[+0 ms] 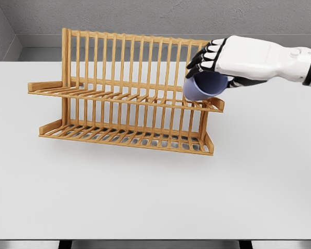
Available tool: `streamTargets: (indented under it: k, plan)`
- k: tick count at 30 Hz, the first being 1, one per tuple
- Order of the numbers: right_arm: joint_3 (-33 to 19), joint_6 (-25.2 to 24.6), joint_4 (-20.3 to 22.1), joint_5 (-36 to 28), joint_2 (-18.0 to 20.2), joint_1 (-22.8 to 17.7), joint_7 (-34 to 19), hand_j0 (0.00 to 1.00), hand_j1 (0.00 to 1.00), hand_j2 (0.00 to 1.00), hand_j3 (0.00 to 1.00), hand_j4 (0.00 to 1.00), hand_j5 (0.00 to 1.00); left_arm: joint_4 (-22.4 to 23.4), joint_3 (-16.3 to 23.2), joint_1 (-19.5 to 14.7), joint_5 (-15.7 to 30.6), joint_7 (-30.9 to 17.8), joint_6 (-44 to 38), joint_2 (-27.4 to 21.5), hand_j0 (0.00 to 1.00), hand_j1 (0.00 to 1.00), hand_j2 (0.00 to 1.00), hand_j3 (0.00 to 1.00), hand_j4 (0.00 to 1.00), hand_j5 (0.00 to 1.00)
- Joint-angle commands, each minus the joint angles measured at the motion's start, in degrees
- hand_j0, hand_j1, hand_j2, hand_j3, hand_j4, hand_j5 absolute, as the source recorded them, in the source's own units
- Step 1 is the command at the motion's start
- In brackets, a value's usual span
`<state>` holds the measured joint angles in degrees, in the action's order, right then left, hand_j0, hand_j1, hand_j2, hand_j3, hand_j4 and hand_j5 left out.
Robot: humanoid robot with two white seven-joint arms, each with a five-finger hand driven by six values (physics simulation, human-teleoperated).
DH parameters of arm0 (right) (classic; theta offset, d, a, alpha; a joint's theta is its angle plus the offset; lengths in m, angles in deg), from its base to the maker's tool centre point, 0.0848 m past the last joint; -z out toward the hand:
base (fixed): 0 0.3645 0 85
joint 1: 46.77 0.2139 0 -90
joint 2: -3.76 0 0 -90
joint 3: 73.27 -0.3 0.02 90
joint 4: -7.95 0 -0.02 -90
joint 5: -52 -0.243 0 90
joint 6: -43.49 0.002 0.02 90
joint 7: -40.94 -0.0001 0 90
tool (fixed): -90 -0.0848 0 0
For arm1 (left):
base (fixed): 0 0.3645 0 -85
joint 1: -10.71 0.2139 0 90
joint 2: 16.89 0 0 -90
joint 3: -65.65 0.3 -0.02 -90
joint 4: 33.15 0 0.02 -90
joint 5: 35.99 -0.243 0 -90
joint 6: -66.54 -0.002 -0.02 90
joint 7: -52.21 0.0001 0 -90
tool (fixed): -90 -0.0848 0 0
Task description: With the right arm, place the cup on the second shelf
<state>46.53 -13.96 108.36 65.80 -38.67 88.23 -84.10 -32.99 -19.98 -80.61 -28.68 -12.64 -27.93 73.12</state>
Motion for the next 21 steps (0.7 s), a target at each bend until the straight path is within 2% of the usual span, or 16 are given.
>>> streamTargets:
  k: [1, 10, 12, 13, 14, 16, 19, 21]
  plan:
    - [0.4, -0.2, 0.1, -0.2, -0.2, 0.0, 0.0, 1.00, 1.00, 1.00, 1.00, 1.00, 1.00, 0.0, 0.0, -0.1, 0.0, 0.0, 0.0, 0.0, 1.00, 1.00, 1.00, 1.00, 1.00, 1.00]
    - [0.4, -0.1, 0.1, -0.1, -0.5, 0.2, 0.0, 1.00, 1.00, 1.00, 1.00, 1.00, 1.00, 0.0, 0.0, -0.1, 0.0, 0.0, 0.0, 0.0, 1.00, 1.00, 1.00, 1.00, 1.00, 1.00]
    - [-1.1, -0.1, -0.4, -0.1, 0.6, 1.1, 0.0, 1.00, 1.00, 1.00, 1.00, 1.00, 1.00, 0.0, 0.0, -0.1, 0.0, 0.0, 0.0, 0.0, 1.00, 1.00, 1.00, 1.00, 1.00, 1.00]
    - [-3.4, -0.1, -0.4, -0.1, 2.7, 1.1, 0.0, 1.00, 1.00, 1.00, 1.00, 1.00, 1.00, 0.0, 0.0, 0.0, 0.0, 0.0, 0.0, 0.0, 1.00, 1.00, 1.00, 1.00, 1.00, 1.00]
    - [-6.5, 0.2, -0.2, -0.2, 5.2, 0.4, 0.0, 1.00, 1.00, 1.00, 1.00, 1.00, 1.00, 0.0, 0.0, 0.0, 0.0, 0.0, 0.0, 0.0, 1.00, 1.00, 1.00, 1.00, 1.00, 1.00]
    - [-10.3, 0.7, -0.2, -0.3, 6.9, -1.4, 0.0, 1.00, 1.00, 1.00, 1.00, 1.00, 1.00, 0.0, 0.0, 0.0, 0.0, 0.0, 0.0, 0.0, 1.00, 1.00, 1.00, 1.00, 1.00, 1.00]
    - [-11.1, 0.8, -0.4, -0.3, 8.8, -3.4, 0.0, 1.00, 1.00, 1.00, 1.00, 1.00, 1.00, 0.0, 0.0, 0.0, 0.0, 0.1, 0.0, 0.0, 1.00, 1.00, 1.00, 1.00, 1.00, 1.00]
    - [-11.1, 0.8, -0.4, -0.4, 8.9, -6.5, 0.0, 1.00, 1.00, 1.00, 1.00, 1.00, 1.00, 0.0, 0.0, -0.1, 0.0, 0.1, 0.0, 0.0, 1.00, 1.00, 1.00, 1.00, 1.00, 1.00]
